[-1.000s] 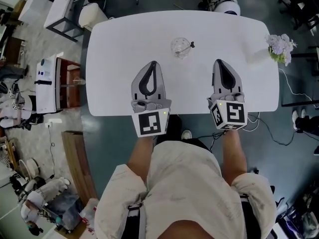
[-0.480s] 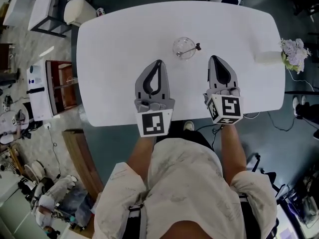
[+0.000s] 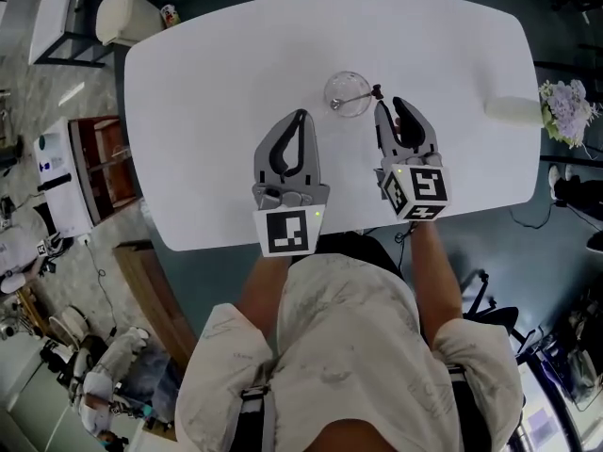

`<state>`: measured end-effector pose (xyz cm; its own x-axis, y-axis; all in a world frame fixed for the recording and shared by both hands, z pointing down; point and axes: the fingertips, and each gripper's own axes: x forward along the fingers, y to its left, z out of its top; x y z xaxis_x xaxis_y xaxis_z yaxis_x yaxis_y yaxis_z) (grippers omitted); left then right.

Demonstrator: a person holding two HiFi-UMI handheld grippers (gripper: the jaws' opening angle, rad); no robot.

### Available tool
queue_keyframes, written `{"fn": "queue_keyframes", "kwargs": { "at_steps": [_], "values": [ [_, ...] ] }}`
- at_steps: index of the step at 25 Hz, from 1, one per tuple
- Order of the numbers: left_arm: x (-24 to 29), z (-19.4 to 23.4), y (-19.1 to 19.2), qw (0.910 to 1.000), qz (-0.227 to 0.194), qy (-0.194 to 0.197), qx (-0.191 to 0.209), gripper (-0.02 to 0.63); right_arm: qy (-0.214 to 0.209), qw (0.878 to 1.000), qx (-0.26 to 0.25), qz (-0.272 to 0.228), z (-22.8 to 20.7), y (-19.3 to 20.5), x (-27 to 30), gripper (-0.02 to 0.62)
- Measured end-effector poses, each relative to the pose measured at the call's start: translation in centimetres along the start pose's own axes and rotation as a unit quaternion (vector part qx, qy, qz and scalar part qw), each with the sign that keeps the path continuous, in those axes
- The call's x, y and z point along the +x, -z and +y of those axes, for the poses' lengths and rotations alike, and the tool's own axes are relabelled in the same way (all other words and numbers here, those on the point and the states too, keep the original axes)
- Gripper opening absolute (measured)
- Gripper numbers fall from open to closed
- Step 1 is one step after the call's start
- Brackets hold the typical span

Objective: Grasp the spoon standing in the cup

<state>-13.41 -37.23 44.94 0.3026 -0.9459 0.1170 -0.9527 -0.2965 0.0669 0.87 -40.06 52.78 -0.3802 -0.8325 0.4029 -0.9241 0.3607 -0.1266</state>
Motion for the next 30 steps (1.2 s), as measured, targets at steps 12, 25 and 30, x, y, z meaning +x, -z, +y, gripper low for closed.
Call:
{"fn": "queue_keyframes", "kwargs": {
  "at_steps": [12,25,30],
  "values": [
    [2.1,0.3,2.1,0.9995,0.021,0.015,-0.018,0.005,-0.01,0.998,0.029,0.046,-0.6,3.1,3.9,0.146],
    [2.8,0.1,2.4,0.9992,0.029,0.023,-0.018,0.005,-0.012,0.998,0.046,0.043,-0.8,3.0,4.4,0.057],
    [2.2,0.4,1.6,0.9997,0.016,0.015,-0.014,0.005,-0.02,0.998,0.054,0.035,-0.4,2.6,4.1,0.053]
  ]
}}
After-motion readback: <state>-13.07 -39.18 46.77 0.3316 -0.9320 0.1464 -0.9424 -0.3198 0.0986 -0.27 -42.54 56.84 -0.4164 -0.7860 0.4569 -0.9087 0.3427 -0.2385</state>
